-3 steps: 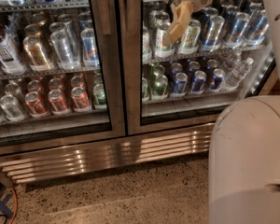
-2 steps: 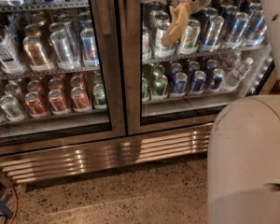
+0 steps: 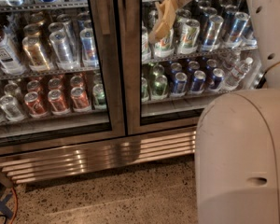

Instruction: Open right fridge door

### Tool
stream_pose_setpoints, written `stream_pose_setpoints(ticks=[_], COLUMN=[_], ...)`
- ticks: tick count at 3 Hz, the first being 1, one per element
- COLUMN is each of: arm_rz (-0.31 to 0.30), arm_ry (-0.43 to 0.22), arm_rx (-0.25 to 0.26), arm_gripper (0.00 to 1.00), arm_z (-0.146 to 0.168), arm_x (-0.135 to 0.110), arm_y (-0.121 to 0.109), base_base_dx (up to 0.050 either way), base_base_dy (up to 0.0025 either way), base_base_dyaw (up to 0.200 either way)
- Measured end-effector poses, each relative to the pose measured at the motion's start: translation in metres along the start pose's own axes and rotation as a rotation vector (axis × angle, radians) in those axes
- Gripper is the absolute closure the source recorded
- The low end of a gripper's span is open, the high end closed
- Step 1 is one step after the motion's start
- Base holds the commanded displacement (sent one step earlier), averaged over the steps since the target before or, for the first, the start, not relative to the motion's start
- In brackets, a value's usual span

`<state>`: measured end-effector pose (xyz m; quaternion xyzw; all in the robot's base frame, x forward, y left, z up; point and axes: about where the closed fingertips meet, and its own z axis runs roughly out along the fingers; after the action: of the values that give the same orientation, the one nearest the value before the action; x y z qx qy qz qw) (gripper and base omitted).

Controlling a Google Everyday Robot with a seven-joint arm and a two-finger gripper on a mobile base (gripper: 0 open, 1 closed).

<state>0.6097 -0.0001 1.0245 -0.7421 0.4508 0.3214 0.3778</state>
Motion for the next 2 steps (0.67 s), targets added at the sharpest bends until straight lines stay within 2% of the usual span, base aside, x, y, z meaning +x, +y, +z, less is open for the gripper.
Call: stream_pose_setpoints(ticks=[2], arm_rz=[-0.005], arm_ry=[0.0], arm_rx=[-0.001], arm_gripper=[0.0], arm_z=[0.002], arm_x=[-0.0016], arm_y=[-0.0001], base_base_dx=[0.0], base_base_dy=[0.0], base_base_dyaw=[0.0])
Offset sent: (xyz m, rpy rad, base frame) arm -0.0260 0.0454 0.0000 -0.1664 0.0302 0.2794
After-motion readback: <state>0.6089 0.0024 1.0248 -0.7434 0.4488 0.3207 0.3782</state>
